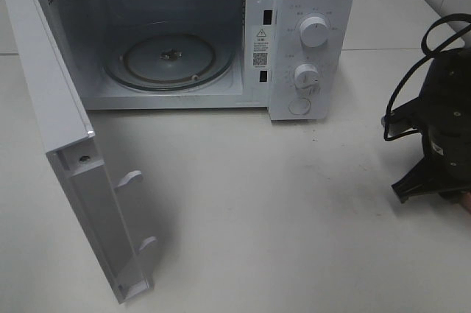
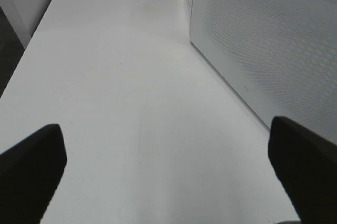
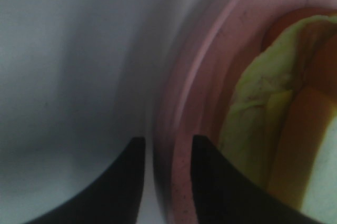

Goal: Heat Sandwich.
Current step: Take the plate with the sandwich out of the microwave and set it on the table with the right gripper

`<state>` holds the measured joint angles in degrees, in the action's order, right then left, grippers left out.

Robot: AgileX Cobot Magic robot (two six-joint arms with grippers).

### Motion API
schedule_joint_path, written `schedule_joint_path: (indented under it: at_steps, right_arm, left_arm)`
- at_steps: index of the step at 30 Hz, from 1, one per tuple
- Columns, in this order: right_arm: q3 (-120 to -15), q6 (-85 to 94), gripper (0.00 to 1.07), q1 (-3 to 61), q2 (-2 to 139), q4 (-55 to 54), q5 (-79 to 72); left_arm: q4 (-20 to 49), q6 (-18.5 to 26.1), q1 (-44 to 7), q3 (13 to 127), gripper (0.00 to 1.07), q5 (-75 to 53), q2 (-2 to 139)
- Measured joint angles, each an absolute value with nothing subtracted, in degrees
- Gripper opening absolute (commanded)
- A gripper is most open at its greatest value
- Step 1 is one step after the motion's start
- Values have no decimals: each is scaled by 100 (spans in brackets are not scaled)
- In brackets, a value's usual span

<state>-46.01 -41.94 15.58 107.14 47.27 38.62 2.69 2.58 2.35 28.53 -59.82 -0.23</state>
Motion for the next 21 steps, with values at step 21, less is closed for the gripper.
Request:
schedule_joint_path:
  at_steps: [21]
  right_arm:
    - [-4595, -1902, 82, 1558, 8600, 2303, 4383]
  left_arm:
    - [269, 258, 235, 2853, 101, -5982, -23]
